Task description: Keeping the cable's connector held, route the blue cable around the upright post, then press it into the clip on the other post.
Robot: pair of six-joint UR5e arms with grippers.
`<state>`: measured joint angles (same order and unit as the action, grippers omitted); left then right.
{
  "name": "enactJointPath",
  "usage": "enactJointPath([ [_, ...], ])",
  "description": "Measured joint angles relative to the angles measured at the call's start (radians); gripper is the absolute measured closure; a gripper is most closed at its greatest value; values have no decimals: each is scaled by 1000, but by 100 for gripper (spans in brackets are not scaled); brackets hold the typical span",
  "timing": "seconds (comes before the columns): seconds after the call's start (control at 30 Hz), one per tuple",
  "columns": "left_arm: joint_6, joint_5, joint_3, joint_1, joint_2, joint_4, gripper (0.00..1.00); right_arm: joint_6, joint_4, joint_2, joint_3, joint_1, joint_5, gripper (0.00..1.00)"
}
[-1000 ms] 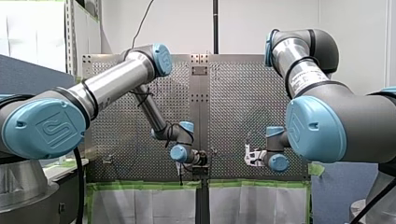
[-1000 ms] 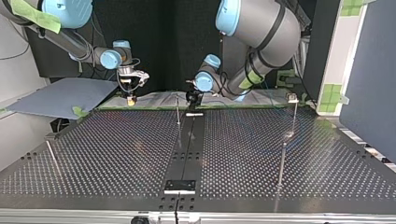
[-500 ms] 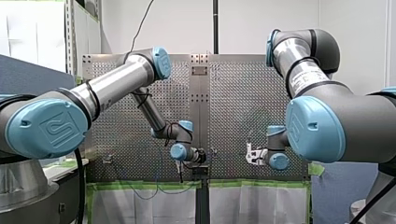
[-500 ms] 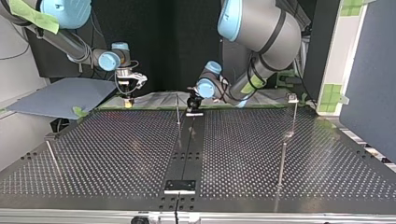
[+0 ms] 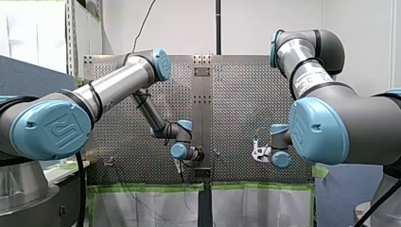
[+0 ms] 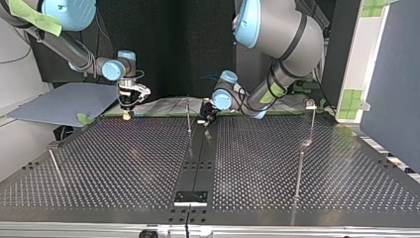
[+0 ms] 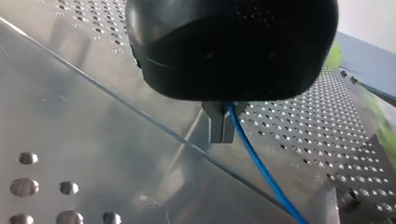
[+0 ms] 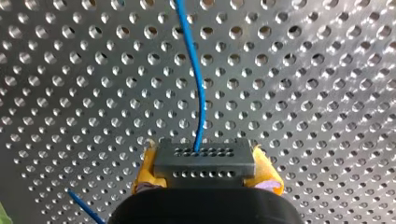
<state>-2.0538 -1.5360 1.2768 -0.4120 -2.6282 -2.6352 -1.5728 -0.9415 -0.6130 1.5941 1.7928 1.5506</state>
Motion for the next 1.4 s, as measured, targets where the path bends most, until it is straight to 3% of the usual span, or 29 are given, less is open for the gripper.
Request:
enactJointPath([
  [0.2, 51, 6, 0, 3, 2, -43, 100, 3, 4, 0, -2, 0, 3, 100],
  [0.23, 60, 4, 0, 2, 2, -49, 93, 3, 4, 0, -2, 0, 2, 100],
  [0.27, 73, 2, 0, 0, 3, -59, 93, 3, 4, 0, -2, 0, 2, 100],
  [0.33, 91, 0, 0, -4, 3, -73, 74, 3, 4, 0, -2, 0, 0, 100],
  [0.37, 103, 0, 0, -6, 3, -83, 74, 3, 4, 0, -2, 0, -2, 100],
  [0.4, 112, 2, 0, -8, 3, -92, 34, 3, 4, 0, -2, 0, -4, 100],
  [0.43, 121, 6, 0, -9, 4, -101, 16, 3, 4, 0, -2, 0, -5, 100],
  [0.47, 133, 13, 0, -10, 4, -112, 16, 3, 4, 0, -2, 0, -7, 100],
  [0.5, 142, 16, 0, -11, 4, -120, 0, 3, 4, 0, -2, 0, -7, 100],
  [0.87, 252, -54, 15, -36, 27, -213, 0, 5, 25, 0, -2, 1, -18, 100],
  [1.13, 330, -35, 85, -57, 98, -203, 0, 4, 34, 0, -2, 2, -18, 100],
  [1.4, 401, -38, 169, -78, 184, -144, 0, 1, 41, 0, -2, 4, -18, 100],
])
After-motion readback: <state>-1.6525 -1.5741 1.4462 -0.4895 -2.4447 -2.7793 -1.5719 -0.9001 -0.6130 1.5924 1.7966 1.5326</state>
